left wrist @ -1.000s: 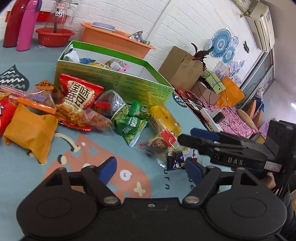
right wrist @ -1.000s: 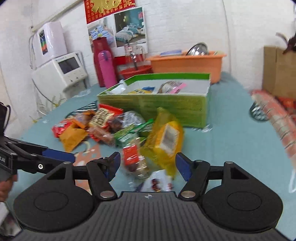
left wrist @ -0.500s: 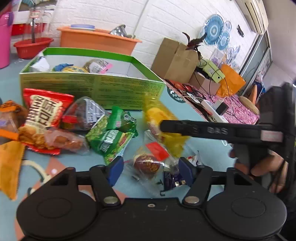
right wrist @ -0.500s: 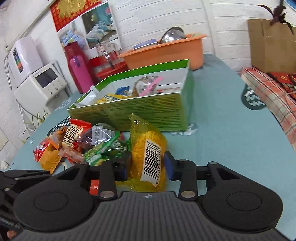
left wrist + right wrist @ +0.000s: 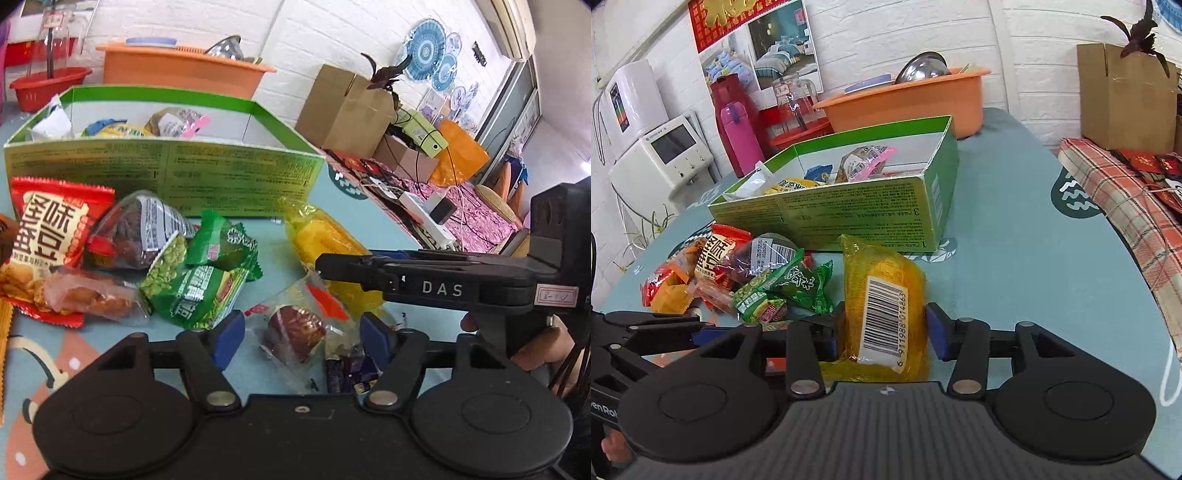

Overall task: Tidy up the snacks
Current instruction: 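Carry both bags into the green box and open both grippers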

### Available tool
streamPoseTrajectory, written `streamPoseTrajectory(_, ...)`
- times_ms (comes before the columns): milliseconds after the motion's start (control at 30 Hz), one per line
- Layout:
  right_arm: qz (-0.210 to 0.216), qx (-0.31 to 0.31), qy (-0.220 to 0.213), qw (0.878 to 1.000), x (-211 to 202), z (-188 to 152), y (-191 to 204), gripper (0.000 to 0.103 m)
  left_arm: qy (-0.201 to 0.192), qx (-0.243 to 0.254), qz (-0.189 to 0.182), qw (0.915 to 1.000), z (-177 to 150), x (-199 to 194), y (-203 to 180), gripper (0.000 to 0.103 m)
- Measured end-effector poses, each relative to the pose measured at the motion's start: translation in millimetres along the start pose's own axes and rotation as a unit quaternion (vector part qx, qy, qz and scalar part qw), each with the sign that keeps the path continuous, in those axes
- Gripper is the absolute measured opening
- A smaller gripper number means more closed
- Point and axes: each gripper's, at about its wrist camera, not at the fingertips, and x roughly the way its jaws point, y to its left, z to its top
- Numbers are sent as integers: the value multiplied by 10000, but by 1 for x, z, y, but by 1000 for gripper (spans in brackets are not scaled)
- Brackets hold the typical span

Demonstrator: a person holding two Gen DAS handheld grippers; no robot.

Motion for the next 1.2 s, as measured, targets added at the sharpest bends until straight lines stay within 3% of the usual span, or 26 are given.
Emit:
streamPoseTrajectory(167,-32,68,116,9999,7,-4,-6,73,-122,-80,-19,9999,-1,9,3,103)
streamPoseTrajectory(233,-30,61,70,10000,6,-5,-6,69,-89,-156,-27,9998,-1,10,4,76)
streamPoseTrajectory(367,-62,-82,14,9999,-5,-5,2,66,-180,-501,-242,9983,-3,-4,14,64)
streamPoseTrajectory(467,34,-155,-193,9997,-21,0,7,66,-267,-694,-506,9959,0,-22,17,64)
streamPoseTrajectory(633,188,-317,-732,9966,-46,24,21,66,-768,-457,-555,9944,27,-56,10,64)
streamPoseTrajectory(800,122,-429,-1069,9933,-42,53,29,66,-1246,-266,-242,9916,67,-71,10,64)
streamPoseTrajectory(1000,-228,-623,-1257,9898,-8,81,33,66,-1435,-320,180,9890,111,-53,31,65)
streamPoseTrajectory(1200,-473,-612,-1090,9910,37,100,25,66,-1245,-432,291,9909,134,-19,58,65)
